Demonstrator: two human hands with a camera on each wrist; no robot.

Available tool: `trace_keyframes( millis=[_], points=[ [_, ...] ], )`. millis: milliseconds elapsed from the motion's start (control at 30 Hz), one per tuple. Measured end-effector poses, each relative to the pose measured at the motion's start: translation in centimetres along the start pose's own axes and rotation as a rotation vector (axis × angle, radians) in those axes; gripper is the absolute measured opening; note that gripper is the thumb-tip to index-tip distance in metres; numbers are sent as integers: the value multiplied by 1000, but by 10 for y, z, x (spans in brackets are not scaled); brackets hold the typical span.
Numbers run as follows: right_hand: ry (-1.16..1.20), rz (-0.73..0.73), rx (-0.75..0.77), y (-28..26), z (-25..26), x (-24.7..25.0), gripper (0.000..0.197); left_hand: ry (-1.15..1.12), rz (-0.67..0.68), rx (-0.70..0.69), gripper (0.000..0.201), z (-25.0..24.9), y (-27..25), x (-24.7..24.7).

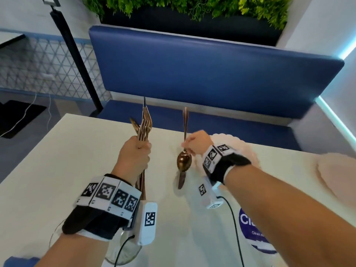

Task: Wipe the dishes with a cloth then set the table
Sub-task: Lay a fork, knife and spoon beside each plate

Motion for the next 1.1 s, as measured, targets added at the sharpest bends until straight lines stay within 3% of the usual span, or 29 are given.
trace_keyframes(
  millis=[133,233,400,600,700,867,967,1100],
  points=[
    [183,86,-188,23,-17,-55,29,-38,13,8,13,5,-1,5],
    [20,91,-266,32,-18,-74,36,-66,34,15,11,7,-1,5],
    [-114,49,-261,35,-15,-76,40,-75,39,22,14,9,1,6],
    [-100,40,-274,43,-11,-77,37,-101,60,23,10,8,-2,8],
    [-155,52,-249,41,-14,-80,38,-108,73,19,9,8,-6,8],
    [-25,-20,-201,25,-4,-68,26,-139,97,12,13,6,-15,1],
    [197,-85,-49,-14,8,-43,11,-201,128,48,11,6,-25,-11],
    [221,-84,138,-81,9,-2,11,-308,216,119,15,7,-43,-42]
  ],
)
Point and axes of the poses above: each hand's wrist, its own y-axis towards the middle knuckle, its own x-axis out of the back of the hand, z = x × y, the point moved 1 cm from there along y, towards the middle knuckle, and after that the axes turned 7 degrees about x, right-handed, at the moved point
